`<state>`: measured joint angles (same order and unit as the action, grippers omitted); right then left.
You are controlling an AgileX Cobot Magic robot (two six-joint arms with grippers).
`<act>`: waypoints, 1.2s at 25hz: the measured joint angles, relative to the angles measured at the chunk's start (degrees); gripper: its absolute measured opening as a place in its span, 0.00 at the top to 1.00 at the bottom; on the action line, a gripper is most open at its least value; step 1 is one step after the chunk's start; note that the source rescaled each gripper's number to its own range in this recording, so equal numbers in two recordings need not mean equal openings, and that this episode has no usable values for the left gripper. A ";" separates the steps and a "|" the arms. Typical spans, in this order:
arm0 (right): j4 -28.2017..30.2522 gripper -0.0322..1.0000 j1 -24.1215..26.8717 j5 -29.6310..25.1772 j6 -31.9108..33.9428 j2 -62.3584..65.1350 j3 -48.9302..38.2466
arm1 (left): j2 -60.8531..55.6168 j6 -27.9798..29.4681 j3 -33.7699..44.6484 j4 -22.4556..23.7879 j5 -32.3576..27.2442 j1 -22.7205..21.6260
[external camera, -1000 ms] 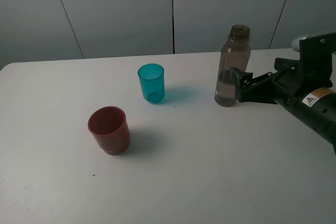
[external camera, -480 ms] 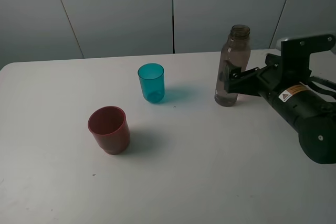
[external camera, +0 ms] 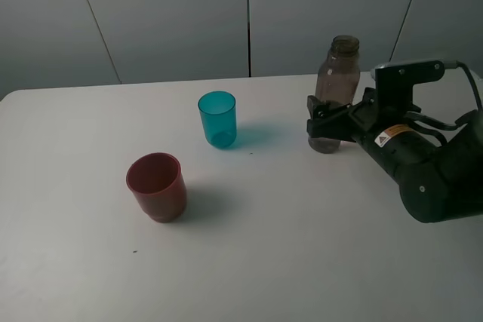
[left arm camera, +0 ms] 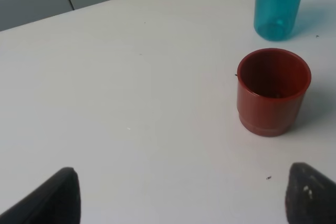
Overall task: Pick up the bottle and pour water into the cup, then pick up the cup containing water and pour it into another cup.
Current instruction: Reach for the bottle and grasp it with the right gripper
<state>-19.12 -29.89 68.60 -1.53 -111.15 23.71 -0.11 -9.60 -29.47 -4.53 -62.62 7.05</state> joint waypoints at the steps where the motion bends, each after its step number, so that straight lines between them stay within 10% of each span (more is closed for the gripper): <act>1: 0.28 0.00 0.00 0.00 0.00 -0.67 0.56 | 0.00 0.00 0.00 0.00 0.00 0.00; 27: -2.87 0.02 0.67 -1.62 -2.45 -8.91 11.00 | 0.00 0.00 0.00 0.00 0.00 0.00; 28: -2.87 0.14 0.67 -1.62 -2.45 -8.91 11.00 | 0.00 0.00 0.00 0.00 0.00 0.00; 30: -3.06 0.83 0.67 -1.72 -2.67 -8.91 11.00 | 0.00 0.00 0.00 0.00 0.00 0.00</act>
<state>-22.17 -29.22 66.88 -4.20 -120.06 34.71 -0.11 -9.60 -29.47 -4.53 -62.62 7.05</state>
